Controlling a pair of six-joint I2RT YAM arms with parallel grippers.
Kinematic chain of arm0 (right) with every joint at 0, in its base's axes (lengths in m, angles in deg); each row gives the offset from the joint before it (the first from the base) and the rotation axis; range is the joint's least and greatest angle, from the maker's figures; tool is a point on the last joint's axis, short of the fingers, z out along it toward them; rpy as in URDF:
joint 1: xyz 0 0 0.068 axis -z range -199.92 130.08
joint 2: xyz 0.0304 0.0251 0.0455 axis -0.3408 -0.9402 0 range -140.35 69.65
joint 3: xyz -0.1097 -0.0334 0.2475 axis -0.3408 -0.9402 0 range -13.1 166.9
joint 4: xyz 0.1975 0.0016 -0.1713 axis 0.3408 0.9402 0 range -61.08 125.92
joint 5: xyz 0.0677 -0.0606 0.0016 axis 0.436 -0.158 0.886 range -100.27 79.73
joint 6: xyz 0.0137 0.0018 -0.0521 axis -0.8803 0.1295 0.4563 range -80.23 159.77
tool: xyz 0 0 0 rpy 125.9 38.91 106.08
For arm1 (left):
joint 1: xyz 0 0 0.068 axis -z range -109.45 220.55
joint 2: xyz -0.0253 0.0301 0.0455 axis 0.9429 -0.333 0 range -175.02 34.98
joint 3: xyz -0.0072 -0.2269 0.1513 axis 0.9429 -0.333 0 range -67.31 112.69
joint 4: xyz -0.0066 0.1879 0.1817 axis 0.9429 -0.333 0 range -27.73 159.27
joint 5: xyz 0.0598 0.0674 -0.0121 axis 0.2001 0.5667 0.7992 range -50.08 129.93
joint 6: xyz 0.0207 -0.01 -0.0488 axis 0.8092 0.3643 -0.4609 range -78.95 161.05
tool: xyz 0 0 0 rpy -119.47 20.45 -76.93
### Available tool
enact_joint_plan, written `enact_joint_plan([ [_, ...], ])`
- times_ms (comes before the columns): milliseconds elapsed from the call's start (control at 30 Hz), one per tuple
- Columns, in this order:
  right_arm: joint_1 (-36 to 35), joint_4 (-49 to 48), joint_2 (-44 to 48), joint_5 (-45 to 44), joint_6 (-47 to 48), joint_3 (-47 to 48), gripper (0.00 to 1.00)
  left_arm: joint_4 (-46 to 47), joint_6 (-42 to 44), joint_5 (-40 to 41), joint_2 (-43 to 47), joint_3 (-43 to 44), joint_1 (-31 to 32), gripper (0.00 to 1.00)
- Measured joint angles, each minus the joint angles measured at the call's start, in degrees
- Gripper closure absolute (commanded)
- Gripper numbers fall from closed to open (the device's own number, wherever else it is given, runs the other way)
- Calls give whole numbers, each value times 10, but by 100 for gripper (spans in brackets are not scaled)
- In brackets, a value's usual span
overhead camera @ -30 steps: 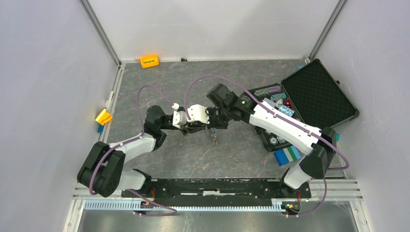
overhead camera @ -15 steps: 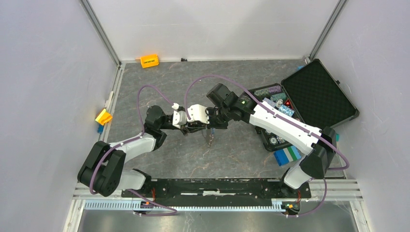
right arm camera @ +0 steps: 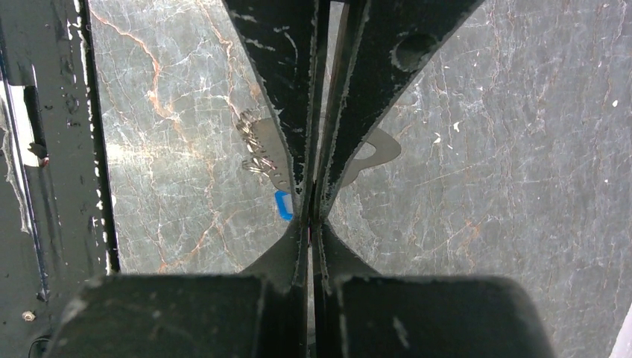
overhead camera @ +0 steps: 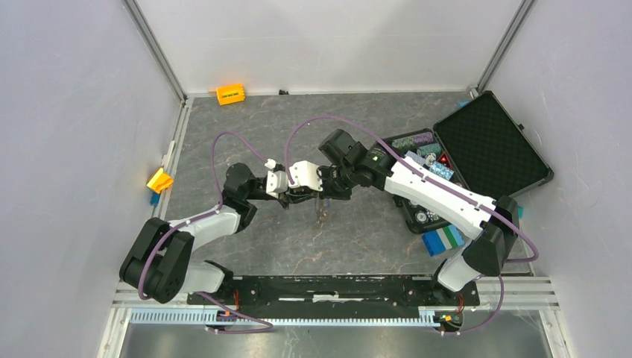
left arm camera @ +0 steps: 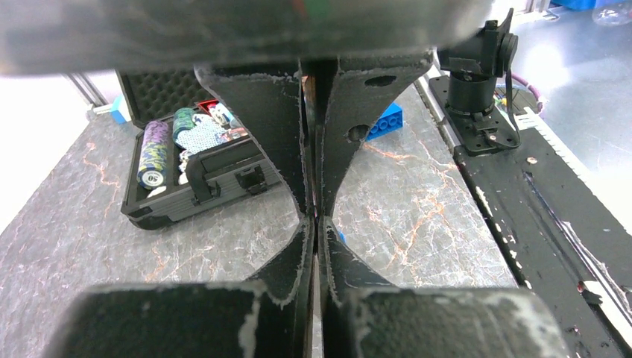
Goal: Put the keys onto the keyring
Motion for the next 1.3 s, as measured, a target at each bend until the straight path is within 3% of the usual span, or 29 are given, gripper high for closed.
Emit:
enact_joint_plan([
  [267, 0, -11, 6, 2, 0, -4, 100, -1, -5, 6, 0, -6, 0, 77],
  [1300, 1, -33, 16, 15, 0, -11, 100, 78, -81, 13, -3, -24, -10, 76],
])
